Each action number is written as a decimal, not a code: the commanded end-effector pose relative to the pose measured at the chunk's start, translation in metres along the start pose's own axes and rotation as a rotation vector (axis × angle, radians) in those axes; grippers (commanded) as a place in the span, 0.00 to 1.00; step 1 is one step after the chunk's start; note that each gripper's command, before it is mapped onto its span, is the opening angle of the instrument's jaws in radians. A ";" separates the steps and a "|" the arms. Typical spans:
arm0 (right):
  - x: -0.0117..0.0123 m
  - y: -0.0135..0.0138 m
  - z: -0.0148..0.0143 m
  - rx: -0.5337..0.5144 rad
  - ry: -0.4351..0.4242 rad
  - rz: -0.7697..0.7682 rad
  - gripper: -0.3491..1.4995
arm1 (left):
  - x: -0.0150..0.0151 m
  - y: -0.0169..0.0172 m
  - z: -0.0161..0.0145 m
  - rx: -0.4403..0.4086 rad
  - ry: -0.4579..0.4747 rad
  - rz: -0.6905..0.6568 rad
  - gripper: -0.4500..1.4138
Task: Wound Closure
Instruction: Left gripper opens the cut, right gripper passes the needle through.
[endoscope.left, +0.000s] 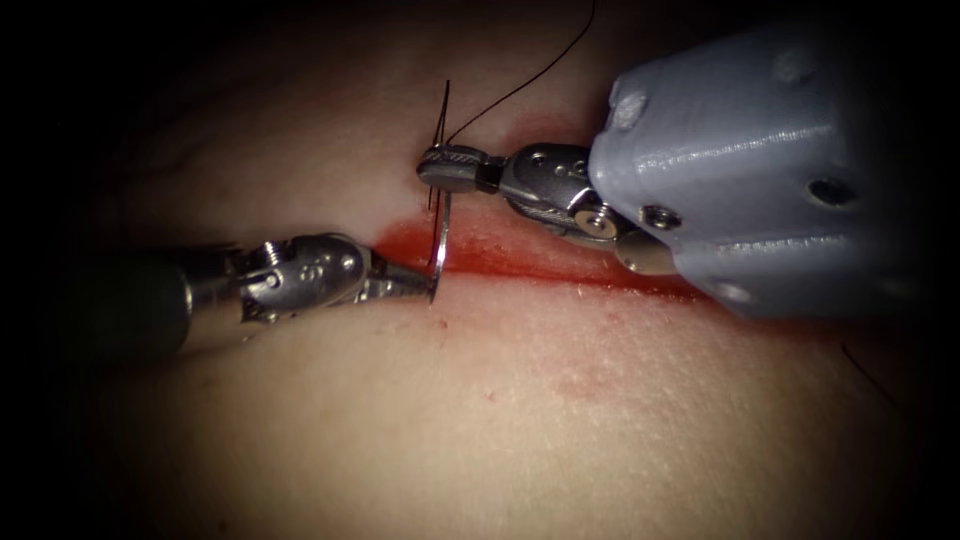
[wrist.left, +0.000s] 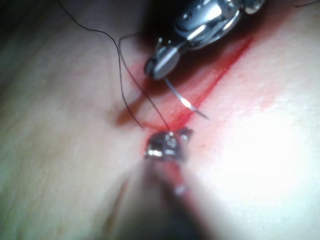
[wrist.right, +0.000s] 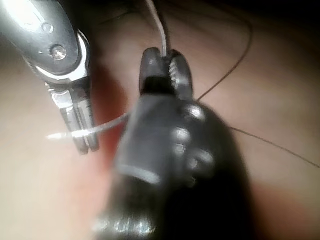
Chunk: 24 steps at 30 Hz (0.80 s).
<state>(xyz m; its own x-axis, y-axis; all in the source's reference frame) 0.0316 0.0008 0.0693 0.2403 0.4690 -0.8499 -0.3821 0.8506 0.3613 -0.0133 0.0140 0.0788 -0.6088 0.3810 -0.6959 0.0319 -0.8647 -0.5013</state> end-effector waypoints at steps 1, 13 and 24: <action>-0.0003 -0.0002 0.0005 0.002 0.003 0.001 0.00 | -0.0002 -0.0006 0.0008 -0.007 -0.002 -0.009 0.05; -0.0004 0.0000 0.0005 0.012 0.005 -0.064 0.00 | -0.0017 -0.0025 0.0015 -0.005 -0.051 -0.010 0.05; -0.0040 0.0010 0.0036 -0.029 0.011 -0.193 0.00 | -0.0035 -0.0030 0.0025 0.002 -0.083 -0.011 0.05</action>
<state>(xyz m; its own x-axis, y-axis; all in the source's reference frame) 0.0331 0.0008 0.0738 0.3026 0.2930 -0.9070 -0.3549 0.9178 0.1780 -0.0127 0.0146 0.0833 -0.6736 0.3623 -0.6442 0.0222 -0.8613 -0.5076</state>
